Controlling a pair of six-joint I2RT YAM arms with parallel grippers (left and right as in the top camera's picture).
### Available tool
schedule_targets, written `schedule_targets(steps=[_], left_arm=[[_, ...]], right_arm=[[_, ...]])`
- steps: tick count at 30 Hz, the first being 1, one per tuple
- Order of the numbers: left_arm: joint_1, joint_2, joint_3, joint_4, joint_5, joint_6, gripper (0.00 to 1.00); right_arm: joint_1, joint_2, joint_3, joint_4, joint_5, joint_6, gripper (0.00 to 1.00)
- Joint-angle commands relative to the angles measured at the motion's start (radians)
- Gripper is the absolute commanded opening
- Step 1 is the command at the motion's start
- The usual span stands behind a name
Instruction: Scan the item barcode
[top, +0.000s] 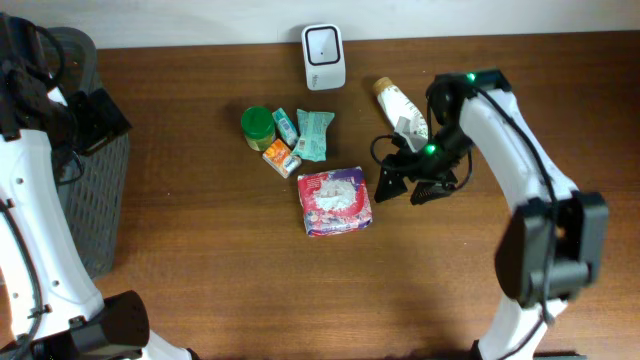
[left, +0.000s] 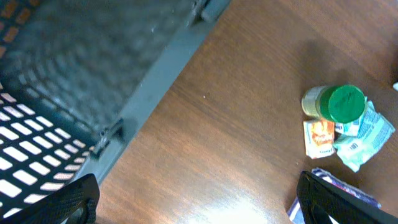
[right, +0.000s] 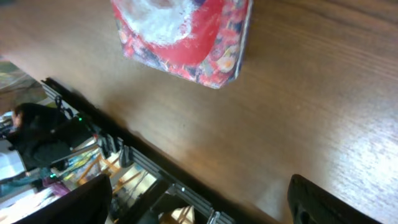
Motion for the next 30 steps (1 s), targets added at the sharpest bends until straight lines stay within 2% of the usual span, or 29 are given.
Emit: schedule_targets(steps=[1, 2, 4, 7, 9, 13, 16, 21, 28, 30], left_arm=[[0.004, -0.022, -0.001, -0.002, -0.008, -0.014, 0.99], [0.004, -0.022, -0.001, -0.002, -0.008, -0.014, 0.99], [0.004, -0.022, -0.001, -0.002, -0.008, -0.014, 0.99], [0.004, -0.022, -0.001, -0.002, -0.008, -0.014, 0.99], [0.004, -0.022, -0.001, -0.002, -0.008, -0.014, 0.99], [0.004, -0.022, -0.001, -0.002, -0.008, -0.014, 0.99], [0.004, -0.022, -0.001, -0.002, -0.008, -0.014, 0.99], [0.004, -0.022, -0.001, -0.002, -0.008, -0.014, 0.99], [0.004, -0.022, -0.001, -0.002, -0.008, -0.014, 0.99], [0.004, -0.022, -0.001, -0.002, -0.008, -0.014, 0.99]], right_arm=[[0.002, -0.188, -0.178, 0.14, -0.013, 0.063, 0.86], [0.003, -0.233, -0.241, 0.214, -0.013, 0.109, 0.88], [0.003, -0.284, -0.388, 0.448, -0.013, 0.216, 0.99], [0.003, -0.249, -0.516, 0.716, -0.024, 0.362, 0.99], [0.003, -0.22, -0.557, 0.81, -0.076, 0.421, 0.99], [0.004, -0.132, -0.576, 0.903, -0.193, 0.426, 1.0], [0.013, -0.081, -0.576, 0.925, -0.208, 0.428, 0.88], [0.064, 0.008, -0.576, 0.985, -0.208, 0.429, 0.56], [0.124, 0.015, -0.576, 1.076, -0.203, 0.488, 0.54], [0.143, 0.021, -0.576, 1.094, -0.201, 0.488, 0.11]])
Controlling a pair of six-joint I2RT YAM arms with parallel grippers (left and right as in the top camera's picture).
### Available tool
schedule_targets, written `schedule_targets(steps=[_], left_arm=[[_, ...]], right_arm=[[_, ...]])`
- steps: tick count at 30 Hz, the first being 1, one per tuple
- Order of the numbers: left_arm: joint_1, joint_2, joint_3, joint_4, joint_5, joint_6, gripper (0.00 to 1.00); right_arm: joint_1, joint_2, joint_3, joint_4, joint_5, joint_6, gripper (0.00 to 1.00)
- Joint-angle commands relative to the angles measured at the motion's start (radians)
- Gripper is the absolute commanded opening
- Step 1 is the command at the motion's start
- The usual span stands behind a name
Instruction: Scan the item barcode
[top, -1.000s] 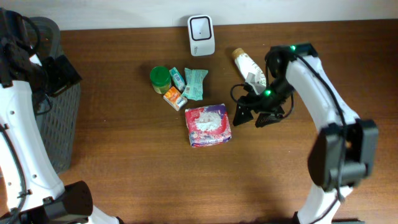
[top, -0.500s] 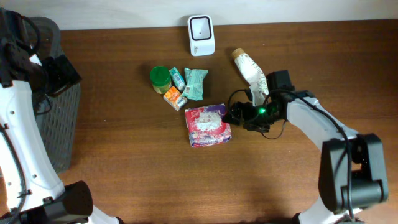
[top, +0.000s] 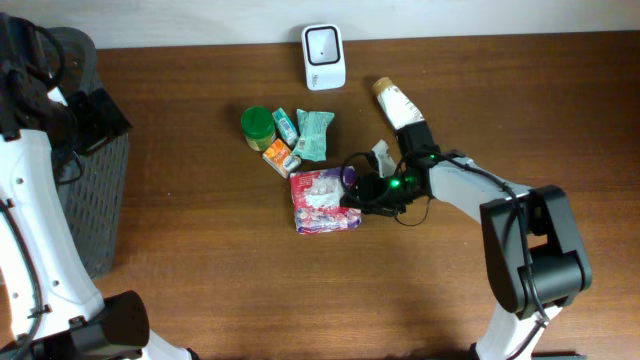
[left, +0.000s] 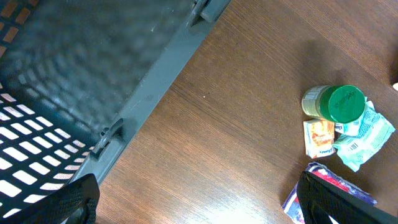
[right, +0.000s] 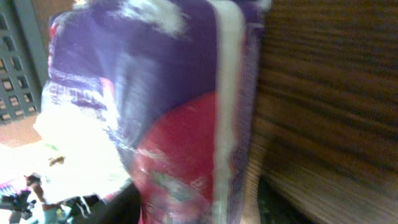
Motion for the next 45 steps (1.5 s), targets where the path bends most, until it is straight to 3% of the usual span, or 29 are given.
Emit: schedule_targets(steps=[1, 4, 9, 11, 17, 21, 23, 29, 35, 45], left_arm=[[0.004, -0.022, -0.001, -0.001, -0.008, -0.014, 0.99], [0.004, -0.022, -0.001, -0.001, -0.008, -0.014, 0.99], [0.004, -0.022, -0.001, -0.001, -0.008, -0.014, 0.99], [0.004, -0.022, -0.001, -0.001, -0.008, -0.014, 0.99], [0.004, -0.022, -0.001, -0.001, -0.008, -0.014, 0.99], [0.004, -0.022, -0.001, -0.001, -0.008, -0.014, 0.99], [0.004, -0.022, -0.001, -0.001, -0.008, -0.014, 0.99], [0.004, -0.022, -0.001, -0.001, -0.008, -0.014, 0.99], [0.004, -0.022, -0.001, -0.001, -0.008, -0.014, 0.99], [0.004, -0.022, -0.001, -0.001, -0.008, -0.014, 0.99]], right_arm=[[0.038, 0.019, -0.008, 0.021, -0.003, 0.01, 0.04], [0.027, 0.006, 0.041, 0.017, -0.04, 0.045, 0.04], [-0.057, -0.039, 0.304, -0.073, -0.05, 0.046, 0.04], [-0.079, -0.039, 0.376, -0.032, -0.047, 0.054, 0.04], [-0.073, -0.012, 0.401, 0.459, 0.142, 0.353, 0.04], [-0.052, 0.117, 0.417, 0.842, 0.228, 0.604, 0.04], [-0.042, 0.195, 0.47, 0.901, 0.26, 0.694, 0.04], [0.018, 0.384, 0.731, 0.774, 0.357, 0.695, 0.04], [0.026, 0.384, 0.731, 0.647, 0.463, 0.7, 0.04], [0.066, 0.384, 0.731, 0.604, 0.387, 0.678, 0.04]])
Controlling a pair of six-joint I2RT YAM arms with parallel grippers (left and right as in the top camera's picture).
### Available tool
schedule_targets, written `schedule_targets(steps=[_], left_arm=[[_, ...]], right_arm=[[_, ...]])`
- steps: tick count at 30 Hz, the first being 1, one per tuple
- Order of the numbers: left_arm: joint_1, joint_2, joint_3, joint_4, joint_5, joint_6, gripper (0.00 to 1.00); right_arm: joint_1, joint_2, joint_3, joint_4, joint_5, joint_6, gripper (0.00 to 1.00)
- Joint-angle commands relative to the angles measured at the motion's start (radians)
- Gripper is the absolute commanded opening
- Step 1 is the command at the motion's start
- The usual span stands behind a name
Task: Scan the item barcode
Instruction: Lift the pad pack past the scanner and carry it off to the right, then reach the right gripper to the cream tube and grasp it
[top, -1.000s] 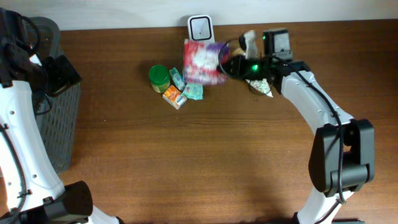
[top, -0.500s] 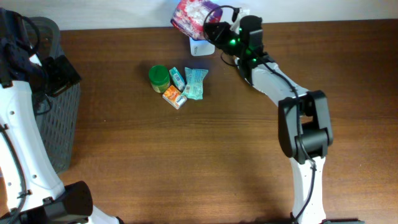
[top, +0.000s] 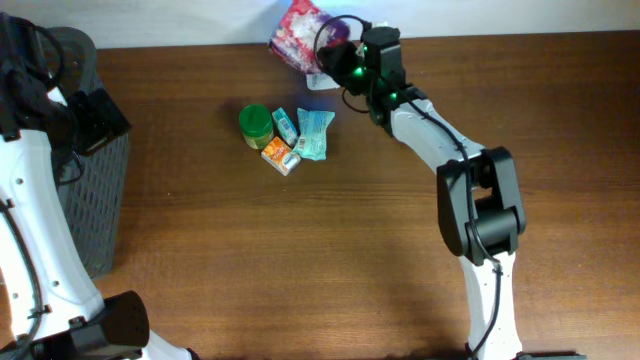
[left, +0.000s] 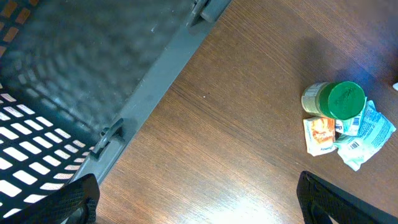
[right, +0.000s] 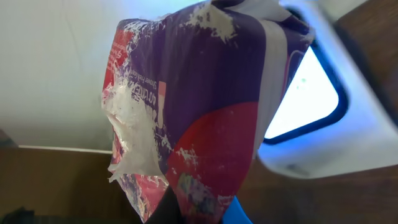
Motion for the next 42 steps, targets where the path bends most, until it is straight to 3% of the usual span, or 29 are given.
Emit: schedule_targets(steps=[1, 4, 8, 15, 17, 19, 22, 27, 29, 30, 31, 32, 37, 42], left_arm=[[0.004, -0.021, -0.001, -0.001, -0.008, -0.014, 0.99], [0.004, -0.021, -0.001, -0.001, -0.008, -0.014, 0.99], [0.004, -0.021, -0.001, -0.001, -0.008, -0.014, 0.99], [0.004, -0.021, -0.001, -0.001, -0.008, -0.014, 0.99], [0.004, -0.021, -0.001, -0.001, -0.008, -0.014, 0.99], [0.004, -0.021, -0.001, -0.001, -0.008, -0.014, 0.99], [0.004, -0.021, -0.001, -0.001, -0.008, -0.014, 0.99], [0.004, -0.021, -0.001, -0.001, -0.008, -0.014, 0.99], [0.004, -0.021, -0.001, -0.001, -0.008, -0.014, 0.99], [0.004, -0.021, -0.001, -0.001, -0.008, -0.014, 0.99], [0.004, -0.021, -0.001, -0.001, -0.008, -0.014, 0.99], [0.004, -0.021, -0.001, -0.001, -0.008, -0.014, 0.99], [0.004, -0.021, -0.001, -0.001, -0.008, -0.014, 0.99], [0.004, -0.021, -0.001, -0.001, -0.008, -0.013, 0.99]], right_arm=[[0.002, -0.005, 0.021, 0.022, -0.04, -0.045, 0.04], [-0.035, -0.047, 0.021, 0.001, -0.04, -0.215, 0.04], [-0.179, -0.174, 0.021, -0.161, -0.04, -0.243, 0.04], [-0.625, -0.236, 0.021, -0.582, -0.079, -0.249, 0.04], [-0.76, -0.235, 0.019, -0.663, -0.074, -0.365, 0.04], [-0.858, -0.234, 0.018, -0.706, -0.053, -0.462, 0.04], [-0.978, -0.214, 0.018, -0.715, -0.037, -0.483, 0.04], [-1.048, -0.13, 0.016, -0.686, 0.116, -0.483, 0.05], [-1.061, -0.112, 0.016, -0.681, 0.153, -0.483, 0.17], [-1.068, -0.112, 0.016, -0.679, 0.163, -0.483, 0.33], [-1.077, -0.114, 0.018, -0.679, 0.158, -0.483, 0.6], [-1.089, -0.12, 0.02, -0.689, 0.132, -0.489, 0.77], [-1.124, -0.254, 0.021, -0.689, -0.114, -0.52, 0.8], [-1.044, -0.393, 0.021, -0.717, -0.406, -0.587, 0.82]])
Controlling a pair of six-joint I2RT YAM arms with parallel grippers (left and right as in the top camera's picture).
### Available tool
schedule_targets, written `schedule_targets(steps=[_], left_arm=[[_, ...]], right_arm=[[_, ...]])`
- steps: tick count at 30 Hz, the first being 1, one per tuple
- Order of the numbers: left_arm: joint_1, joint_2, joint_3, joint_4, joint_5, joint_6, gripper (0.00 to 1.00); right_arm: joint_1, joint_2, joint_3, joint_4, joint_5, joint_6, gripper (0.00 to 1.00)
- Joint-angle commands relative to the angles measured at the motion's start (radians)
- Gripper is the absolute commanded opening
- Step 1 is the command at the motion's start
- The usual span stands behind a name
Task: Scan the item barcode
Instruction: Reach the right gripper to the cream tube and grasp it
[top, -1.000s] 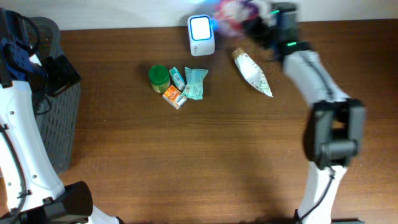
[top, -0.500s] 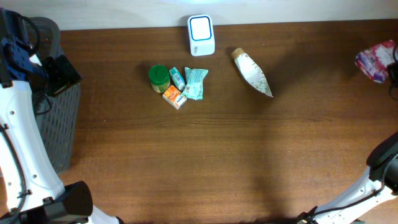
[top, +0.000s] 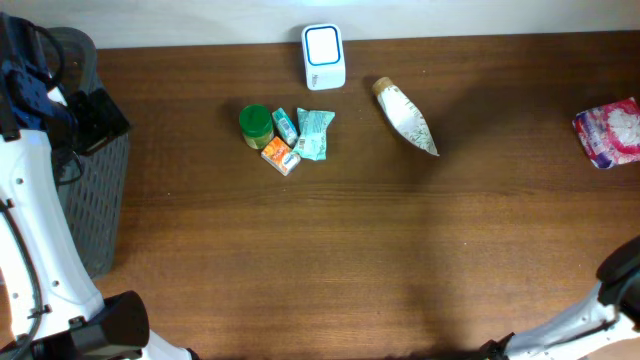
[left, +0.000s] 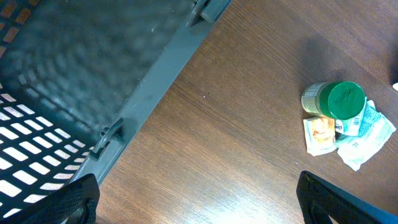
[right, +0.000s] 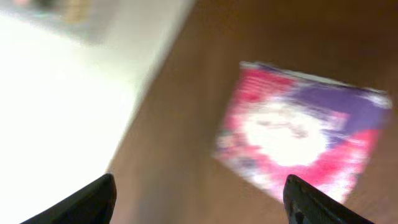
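The red and purple packet (top: 610, 132) lies flat on the table at the far right edge. In the blurred right wrist view the packet (right: 298, 134) lies below and ahead of my right gripper (right: 199, 205), which is open and holds nothing. The white scanner (top: 325, 55) stands at the back centre with its window lit pale blue. My left gripper (left: 199, 205) hangs open above the table beside the basket, far from the items. The right gripper itself does not show in the overhead view.
A green-lidded jar (top: 256, 123) and small packets (top: 300, 138) cluster left of centre. A white bottle (top: 405, 116) lies right of the scanner. The grey mesh basket (top: 95, 180) stands at the left edge, and its rim (left: 155, 74) fills the left wrist view's upper left.
My right gripper held the red and purple packet up against the scanner; now the packet lies at the table's far right edge and the gripper is open, apart from it. The left arm has not moved.
My right gripper stood open beside the packet in the middle of the table. Then it was down against the packet. Then it held the packet in front of the scanner at the back. Now the packet rests at the far right, let go.
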Motion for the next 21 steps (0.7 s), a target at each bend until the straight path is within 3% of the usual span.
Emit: schedule_targets(steps=[1, 2, 4, 6, 13, 16, 21], left_arm=[[0.004, -0.021, -0.001, -0.001, -0.008, -0.013, 0.99], [0.004, -0.021, -0.001, -0.001, -0.008, -0.013, 0.99], [0.004, -0.021, -0.001, -0.001, -0.008, -0.013, 0.99], [0.004, -0.021, -0.001, -0.001, -0.008, -0.013, 0.99], [0.004, -0.021, -0.001, -0.001, -0.008, -0.013, 0.99], [0.004, -0.021, -0.001, -0.001, -0.008, -0.013, 0.99], [0.004, -0.021, -0.001, -0.001, -0.008, -0.014, 0.99]], right_arm=[[0.095, -0.091, 0.01, -0.022, -0.285, -0.087, 0.82], [0.119, -0.091, 0.01, -0.03, -0.334, -0.117, 0.82], [0.228, -0.09, 0.008, -0.114, -0.37, -0.245, 0.98], [0.342, -0.09, 0.007, -0.194, -0.306, -0.396, 0.99], [0.817, -0.058, 0.0, -0.229, 0.565, -0.425, 0.99], [0.925, 0.012, 0.0, -0.229, 0.596, -0.587, 0.99], [0.974, 0.078, 0.0, -0.21, 0.592, -0.601, 0.99]])
